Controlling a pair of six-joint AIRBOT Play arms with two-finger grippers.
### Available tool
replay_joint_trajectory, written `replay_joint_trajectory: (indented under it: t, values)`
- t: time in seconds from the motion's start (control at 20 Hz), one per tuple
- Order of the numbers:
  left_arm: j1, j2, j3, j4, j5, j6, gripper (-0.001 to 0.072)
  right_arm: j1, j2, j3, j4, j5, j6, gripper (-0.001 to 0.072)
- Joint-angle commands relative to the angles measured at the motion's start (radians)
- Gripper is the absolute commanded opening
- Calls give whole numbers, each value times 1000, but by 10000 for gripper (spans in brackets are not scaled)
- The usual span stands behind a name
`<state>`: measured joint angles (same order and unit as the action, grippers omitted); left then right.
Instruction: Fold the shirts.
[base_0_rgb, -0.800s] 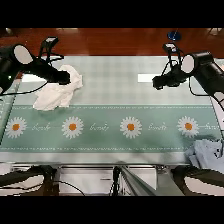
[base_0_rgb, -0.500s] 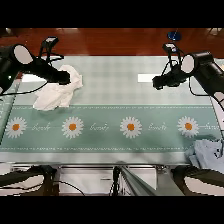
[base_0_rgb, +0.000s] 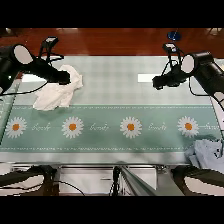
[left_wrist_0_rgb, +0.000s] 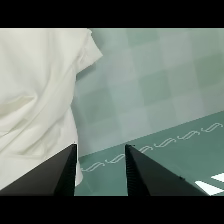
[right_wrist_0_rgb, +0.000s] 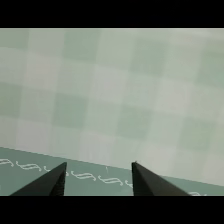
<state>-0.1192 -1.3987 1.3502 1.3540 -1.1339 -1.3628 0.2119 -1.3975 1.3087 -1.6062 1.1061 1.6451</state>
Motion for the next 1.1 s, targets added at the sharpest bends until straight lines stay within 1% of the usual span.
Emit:
replay_joint_trajectory:
  t: [0.0, 0.5, 0.55, 0.6, 0.65, 0.75, 0.9, 0.95, 1.05]
  values:
    - [0, 0, 1, 0, 0, 0, 394, 1, 0, 1, 0, 0, 0, 490]
    - [0, 0, 1, 0, 0, 0, 394, 1, 0, 1, 0, -1, 0, 490]
    - [0, 0, 1, 0, 0, 0, 412, 1, 0, 1, 0, -1, 0, 490]
    - [1, 0, 1, 1, 2, 0, 639, 1, 0, 1, 0, 0, 0, 490]
    - [2, 0, 1, 9, 23, 2, 720, 1, 0, 1, 0, 3, 0, 490]
    - [3, -1, 1, 55, 101, 1, 720, 1, 0, 1, 0, 13, 0, 490]
    - [3, -32, 1, 146, 252, 1, 720, 1, 0, 1, 0, 17, 0, 490]
    - [3, -52, 1, 170, 277, 0, 720, 1, 0, 1, 0, 19, 0, 490]
    - [3, -104, 1, 220, 282, 0, 720, 1, 0, 1, 0, 24, 0, 490]
